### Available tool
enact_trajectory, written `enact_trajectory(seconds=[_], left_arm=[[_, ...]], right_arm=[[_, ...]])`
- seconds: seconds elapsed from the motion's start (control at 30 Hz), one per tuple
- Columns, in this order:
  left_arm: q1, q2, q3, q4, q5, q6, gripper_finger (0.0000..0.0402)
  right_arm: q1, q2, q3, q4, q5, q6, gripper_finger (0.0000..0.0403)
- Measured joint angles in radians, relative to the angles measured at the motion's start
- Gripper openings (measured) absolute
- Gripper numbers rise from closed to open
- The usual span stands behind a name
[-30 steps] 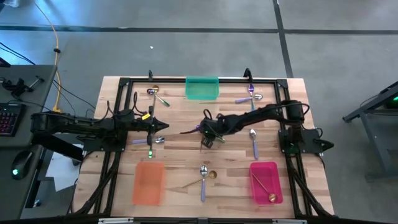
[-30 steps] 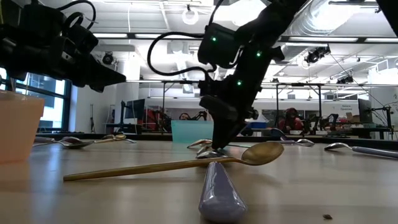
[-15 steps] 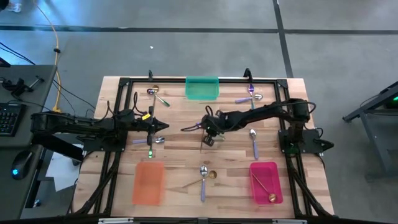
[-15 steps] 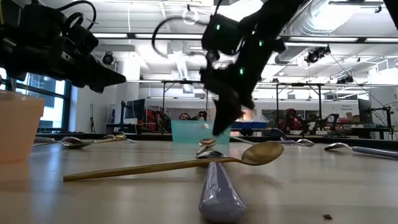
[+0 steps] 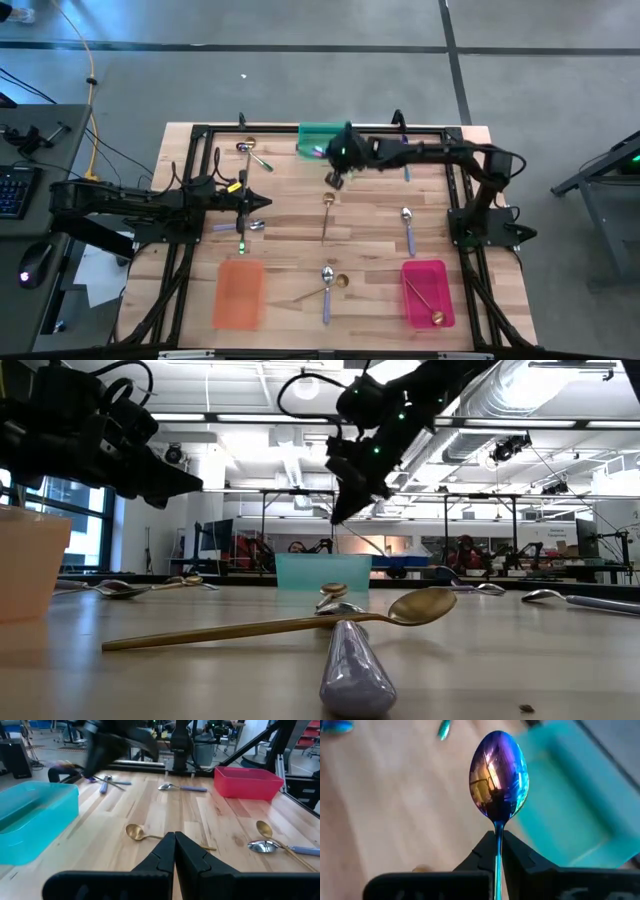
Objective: Sort silverware by color (type)
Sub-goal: Put the violet spoon into the blue bin
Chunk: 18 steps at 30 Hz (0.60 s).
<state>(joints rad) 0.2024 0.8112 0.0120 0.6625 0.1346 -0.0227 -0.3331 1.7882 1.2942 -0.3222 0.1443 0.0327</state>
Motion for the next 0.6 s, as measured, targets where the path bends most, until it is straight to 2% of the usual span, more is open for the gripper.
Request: enact_trajectory(seconds=[0.17,0.37,0.6], left_arm=[[0.0,0.0,0.0,0.025,-0.013,0.013,0.0],[0.0,0.0,0.0,0.039,-0.025,0.04,0.0],[0.0,0.0,0.0,0.039,-0.025,0.033,0.0]], right_arm=[[-0.115,0.03,0.159,-0.022,-0.089,-0.155,0.0],[-0.22,0.164,0.332,-0.118,-0.213,-0.24,0.0],[-0.252,0.321,0.441,-0.19,-0.241,-0.277,0.0]])
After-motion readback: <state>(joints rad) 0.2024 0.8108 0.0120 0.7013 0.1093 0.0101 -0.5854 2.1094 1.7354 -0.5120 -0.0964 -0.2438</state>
